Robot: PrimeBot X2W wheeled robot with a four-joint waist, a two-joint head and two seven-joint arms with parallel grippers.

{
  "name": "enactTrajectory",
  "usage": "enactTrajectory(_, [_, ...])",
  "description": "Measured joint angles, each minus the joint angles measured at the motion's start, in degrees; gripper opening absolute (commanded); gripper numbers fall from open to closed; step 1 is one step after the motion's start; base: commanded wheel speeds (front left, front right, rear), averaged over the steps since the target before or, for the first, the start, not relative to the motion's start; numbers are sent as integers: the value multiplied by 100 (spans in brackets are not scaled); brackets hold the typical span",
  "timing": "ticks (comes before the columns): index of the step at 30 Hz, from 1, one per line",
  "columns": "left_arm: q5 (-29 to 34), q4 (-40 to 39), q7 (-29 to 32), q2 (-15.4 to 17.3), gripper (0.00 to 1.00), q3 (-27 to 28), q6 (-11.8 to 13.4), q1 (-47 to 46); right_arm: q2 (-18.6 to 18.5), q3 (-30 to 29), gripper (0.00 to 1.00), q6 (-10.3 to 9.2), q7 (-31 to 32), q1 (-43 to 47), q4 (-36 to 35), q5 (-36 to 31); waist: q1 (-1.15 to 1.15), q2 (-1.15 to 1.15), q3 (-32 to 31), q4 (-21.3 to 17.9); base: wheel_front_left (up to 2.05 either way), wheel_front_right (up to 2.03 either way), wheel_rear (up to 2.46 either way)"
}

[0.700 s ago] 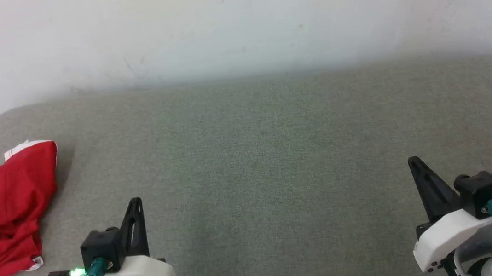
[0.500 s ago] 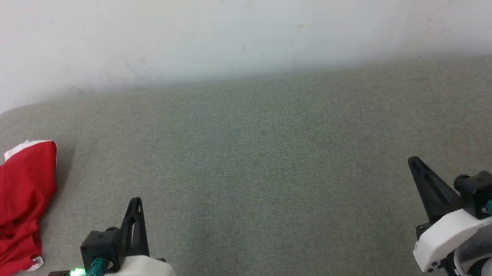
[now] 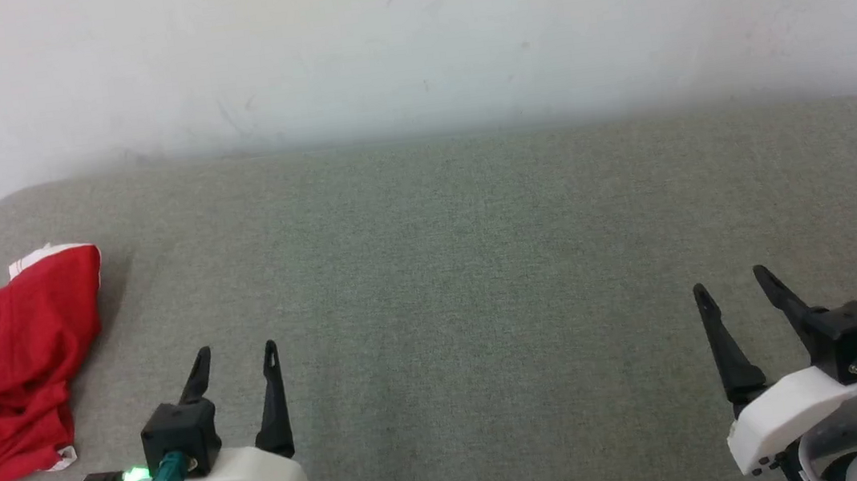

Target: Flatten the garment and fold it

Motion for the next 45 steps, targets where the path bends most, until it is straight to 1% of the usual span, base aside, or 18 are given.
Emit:
enactTrajectory(10, [-56,-23,-121,0,100,-10,7,4,0,-93,100,-1,-118,25,1,82,0,0,10,99,0,0,0])
enactTrajectory(19, [-163,-52,-233,0,100,-15,14,31,0,-140,100,-1,-232,36,-1,98,0,0,13,283,0,0,0])
enactTrajectory(32, [-223,-64,-383,0,100,-65,65,62,1,-168,100,-1,-371,46,-1,131,0,0,-1,654,0,0,0])
enactTrajectory(45, [-315,-59,-525,0,100,-85,116,158,1,-66,100,-1,-495,44,27,188,0,0,-24,1079,0,0,0])
